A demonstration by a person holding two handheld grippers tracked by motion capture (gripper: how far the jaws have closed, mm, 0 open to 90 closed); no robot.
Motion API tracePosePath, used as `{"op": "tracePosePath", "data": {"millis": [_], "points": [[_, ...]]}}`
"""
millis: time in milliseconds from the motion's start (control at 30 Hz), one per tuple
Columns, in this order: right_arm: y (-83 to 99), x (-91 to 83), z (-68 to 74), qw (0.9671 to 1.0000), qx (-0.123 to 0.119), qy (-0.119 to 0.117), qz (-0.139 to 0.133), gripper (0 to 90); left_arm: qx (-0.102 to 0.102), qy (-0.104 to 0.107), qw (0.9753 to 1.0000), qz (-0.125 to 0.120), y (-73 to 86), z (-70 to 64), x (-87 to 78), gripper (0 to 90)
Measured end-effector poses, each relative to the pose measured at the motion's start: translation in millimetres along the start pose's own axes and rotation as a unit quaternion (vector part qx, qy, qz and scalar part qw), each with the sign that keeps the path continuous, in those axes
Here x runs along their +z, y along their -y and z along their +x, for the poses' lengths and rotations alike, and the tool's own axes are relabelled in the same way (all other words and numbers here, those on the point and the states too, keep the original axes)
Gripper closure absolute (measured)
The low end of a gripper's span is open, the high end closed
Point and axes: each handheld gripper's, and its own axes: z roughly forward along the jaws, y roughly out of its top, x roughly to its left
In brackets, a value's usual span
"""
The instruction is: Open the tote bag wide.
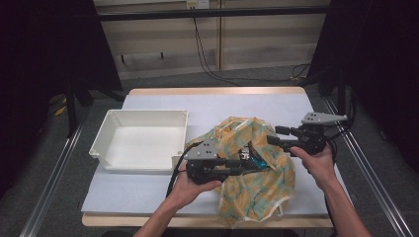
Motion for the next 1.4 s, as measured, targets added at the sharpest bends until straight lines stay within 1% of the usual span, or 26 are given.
{"op": "tracePosePath", "data": {"millis": [133,167,200,267,333,467,500,533,600,633,667,733,800,833,867,900,933,967,1000,1033,1067,1167,1233,1300,1333,1400], "points": [[8.0,-4.9,2.3,0.9999,0.005,-0.009,0.001,46.7,-0.001,-0.008,0.9999,0.007,1.4,5.9,1.8,74.4],[14.6,-4.1,5.7,0.9998,0.001,-0.015,0.011,47.7,-0.005,-0.016,0.9998,0.007,2.8,10.6,2.1,74.3],[18.0,-2.7,7.9,0.9997,-0.001,-0.015,0.018,47.5,-0.008,-0.017,0.9998,0.005,3.7,13.5,2.5,74.3],[24.4,1.2,12.1,0.9995,-0.002,-0.016,0.027,43.3,-0.017,-0.017,0.9997,0.000,6.7,20.1,3.3,74.5],[30.1,5.4,14.8,0.9994,-0.002,-0.016,0.031,39.8,-0.022,-0.026,0.9994,0.002,10.7,25.8,5.1,73.8],[39.7,17.6,17.3,0.9988,-0.008,-0.006,0.048,37.0,-0.035,-0.041,0.9984,0.015,17.9,34.9,8.9,70.6],[41.2,20.7,18.1,0.9984,-0.014,-0.001,0.056,36.2,-0.036,-0.040,0.9984,0.015,18.9,36.7,9.3,69.7],[42.4,23.7,18.9,0.9982,-0.015,-0.002,0.059,36.2,-0.036,-0.046,0.9981,0.017,19.5,37.7,9.8,69.5],[43.3,26.2,19.8,0.9980,-0.019,0.001,0.061,36.1,-0.033,-0.049,0.9981,0.020,20.1,39.2,10.4,69.1],[44.5,30.2,21.6,0.9973,-0.028,0.011,0.066,36.3,-0.033,-0.056,0.9976,0.026,21.7,41.8,11.8,68.9],[44.5,30.2,21.6,0.9973,-0.028,0.011,0.066,36.3,-0.033,-0.056,0.9976,0.026,21.7,41.8,11.8,68.4],[46.5,32.9,21.6,0.9962,-0.037,0.030,0.073,44.0,-0.034,-0.062,0.9970,0.033,25.0,46.2,13.0,67.3],[48.0,32.5,19.3,0.9956,-0.037,0.043,0.074,50.1,-0.036,-0.065,0.9966,0.037,27.3,49.1,12.6,65.9],[48.4,31.2,18.1,0.9956,-0.032,0.051,0.072,55.7,-0.036,-0.065,0.9966,0.037,27.3,49.1,12.6,65.4],[48.4,31.2,18.1,0.9956,-0.032,0.051,0.072,55.7,-0.040,-0.068,0.9961,0.039,28.0,50.2,12.3,65.4],[48.9,29.1,13.9,0.9951,-0.033,0.058,0.073,64.6,-0.041,-0.067,0.9962,0.038,29.5,53.1,11.5,64.4],[48.9,29.1,13.9,0.9951,-0.033,0.058,0.073,64.6,-0.041,-0.067,0.9962,0.038,29.5,53.1,11.5,64.1],[50.1,28.8,10.2,0.9937,-0.037,0.069,0.080,76.2,-0.044,-0.069,0.9960,0.037,29.8,53.9,11.1,63.3],[50.9,27.9,7.2,0.9946,-0.029,0.064,0.077,79.8,-0.043,-0.071,0.9958,0.038,29.6,54.5,10.1,62.6],[50.9,27.9,7.2,0.9946,-0.029,0.064,0.077,79.8,-0.043,-0.071,0.9958,0.038,29.6,54.5,10.1,61.8],[51.6,25.4,2.4,0.9950,-0.023,0.066,0.070,86.3,-0.043,-0.070,0.9960,0.036,29.8,54.7,10.0,60.9],[49.6,16.9,-6.3,0.9958,-0.008,0.073,0.054,89.7,-0.044,-0.072,0.9958,0.034,29.8,55.6,9.6,59.4],[47.9,11.2,-13.6,0.9958,-0.005,0.080,0.045,90.0,-0.044,-0.072,0.9959,0.031,29.8,56.0,9.6,58.2],[46.9,6.6,-20.9,0.9953,-0.001,0.087,0.043,90.0,-0.042,-0.074,0.9959,0.031,29.8,56.4,9.8,54.8],[46.6,5.1,-24.1,0.9948,0.000,0.092,0.043,90.0,-0.040,-0.080,0.9954,0.036,29.7,56.4,9.8,53.7],[46.5,2.3,-31.1,0.9934,0.001,0.105,0.046,90.0,-0.039,-0.080,0.9955,0.035,30.6,57.3,10.1,53.5]]}}
